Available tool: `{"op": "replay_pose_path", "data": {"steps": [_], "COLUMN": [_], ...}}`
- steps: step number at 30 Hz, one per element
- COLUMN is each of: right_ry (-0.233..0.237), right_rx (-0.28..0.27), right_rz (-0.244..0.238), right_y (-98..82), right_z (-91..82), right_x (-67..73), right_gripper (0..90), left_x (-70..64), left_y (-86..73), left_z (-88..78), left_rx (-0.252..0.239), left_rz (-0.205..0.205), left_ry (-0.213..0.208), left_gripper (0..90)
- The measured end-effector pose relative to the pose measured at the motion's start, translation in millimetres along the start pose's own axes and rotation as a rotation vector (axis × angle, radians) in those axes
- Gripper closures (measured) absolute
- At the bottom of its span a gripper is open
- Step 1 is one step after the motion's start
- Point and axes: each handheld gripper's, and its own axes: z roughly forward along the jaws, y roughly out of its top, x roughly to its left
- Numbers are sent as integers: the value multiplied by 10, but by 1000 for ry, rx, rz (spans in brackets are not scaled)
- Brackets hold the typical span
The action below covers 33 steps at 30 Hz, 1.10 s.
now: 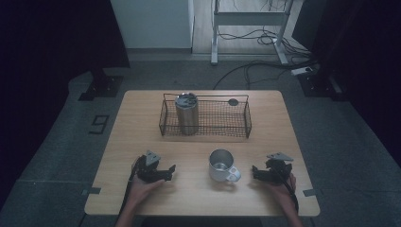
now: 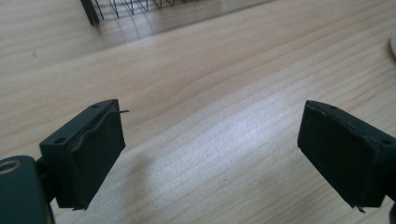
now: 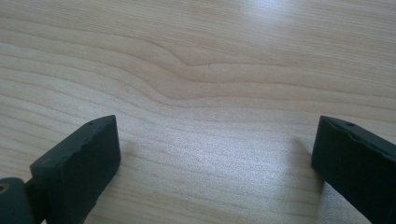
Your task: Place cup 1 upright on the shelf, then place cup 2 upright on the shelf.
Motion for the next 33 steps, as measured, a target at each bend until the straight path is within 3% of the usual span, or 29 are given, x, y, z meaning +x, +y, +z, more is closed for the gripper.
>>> {"op": "replay_pose_path", "data": {"steps": [12,15,25,27,33], "right_ry": [0,-18,37,73,141], "right_rx": [-17,-49,-165,-204,-250], "right_rz": [-4,-16,-17,-11,-30], "right_y": [-3,-9,95,146,229], "right_z": [-13,-44,-320,-438,-581], "right_x": [2,15,98,162,316], "right_gripper": [26,26,27,29,30], "left_x": [5,24,12,7,5], "left_y": [4,11,12,12,8], "left_z": [-10,-8,-7,-12,-13], "left_rx": [-10,-15,-9,-11,-13], "left_rz": [-14,-35,-26,-26,-34], "left_ry": [14,7,19,20,10], "left_gripper": [77,78,78,78,80]}}
